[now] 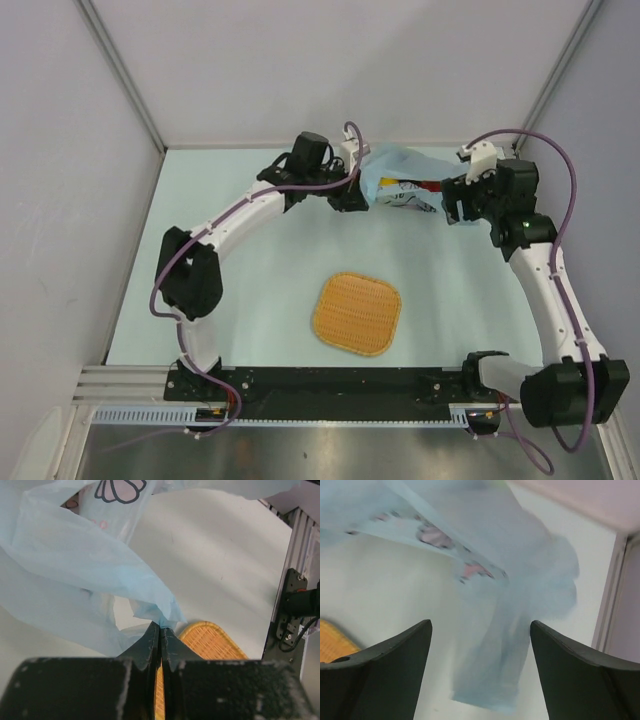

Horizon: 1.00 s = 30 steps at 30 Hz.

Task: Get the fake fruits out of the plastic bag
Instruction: Adjust the plastic bag at the center of the board.

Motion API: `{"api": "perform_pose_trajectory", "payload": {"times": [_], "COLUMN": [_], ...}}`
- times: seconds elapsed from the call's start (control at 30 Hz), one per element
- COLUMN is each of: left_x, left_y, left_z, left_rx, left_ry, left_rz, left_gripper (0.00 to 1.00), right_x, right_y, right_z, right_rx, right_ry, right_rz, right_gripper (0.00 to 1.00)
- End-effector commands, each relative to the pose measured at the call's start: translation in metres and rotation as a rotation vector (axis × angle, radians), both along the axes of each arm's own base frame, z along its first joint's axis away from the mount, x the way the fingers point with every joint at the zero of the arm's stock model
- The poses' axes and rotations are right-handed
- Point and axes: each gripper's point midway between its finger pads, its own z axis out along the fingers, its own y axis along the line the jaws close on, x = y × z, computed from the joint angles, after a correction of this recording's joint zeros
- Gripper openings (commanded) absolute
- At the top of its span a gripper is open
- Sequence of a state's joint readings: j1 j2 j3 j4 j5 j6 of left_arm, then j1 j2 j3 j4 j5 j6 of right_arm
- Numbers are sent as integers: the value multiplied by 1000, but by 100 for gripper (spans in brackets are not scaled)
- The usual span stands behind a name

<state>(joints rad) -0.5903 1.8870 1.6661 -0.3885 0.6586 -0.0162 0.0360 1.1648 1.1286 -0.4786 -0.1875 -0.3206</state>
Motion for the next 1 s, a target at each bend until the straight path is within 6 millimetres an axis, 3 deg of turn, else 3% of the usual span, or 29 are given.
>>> {"api": "perform_pose_trajectory", "payload": {"times": [0.0, 0.07, 0.13, 0.23, 0.27, 0.37, 0.47, 0.63, 0.7, 0.73, 0.77, 0.87, 0.9, 0.97], "left_x": [0, -3, -3, -1, 1, 2, 3, 7, 10, 11, 11, 11, 12, 14], "left_y": [-2, -3, -4, -3, -3, -4, -4, -5, -6, -6, -7, -8, -7, -6], "left_z": [68, 74, 82, 89, 90, 92, 91, 93, 94, 95, 96, 100, 103, 104], "left_rx": [-128, -147, -162, -164, -161, -165, -161, -165, -172, -177, -183, -199, -204, -211], "left_ry": [-78, -65, -61, -79, -86, -95, -93, -95, -89, -87, -87, -80, -79, -77], "left_rz": [27, 28, 34, 35, 41, 39, 40, 42, 47, 49, 48, 45, 49, 53], "left_gripper": [6, 6, 5, 2, 1, 0, 0, 0, 0, 0, 0, 0, 0, 0], "right_x": [-9, -6, -1, 15, 20, 44, 61, 67, 73, 79, 88, 112, 121, 127], "right_y": [39, 50, 61, 71, 75, 87, 99, 124, 126, 124, 114, 89, 78, 71], "right_z": [82, 98, 94, 79, 76, 51, 33, 19, 3, -1, -18, -31, -46, -59], "right_rx": [-41, -26, -18, -59, -66, -87, -100, -87, -105, -108, -137, -152, -136, -116], "right_ry": [-229, -268, -249, -227, -228, -190, -165, -151, -118, -119, -92, -108, -80, -57], "right_rz": [100, 128, 162, 197, 208, 224, 241, 303, 284, 260, 195, 32, -19, -60], "right_gripper": [85, 85, 85, 56, 40, 12, 0, 0, 0, 0, 0, 0, 0, 0]}}
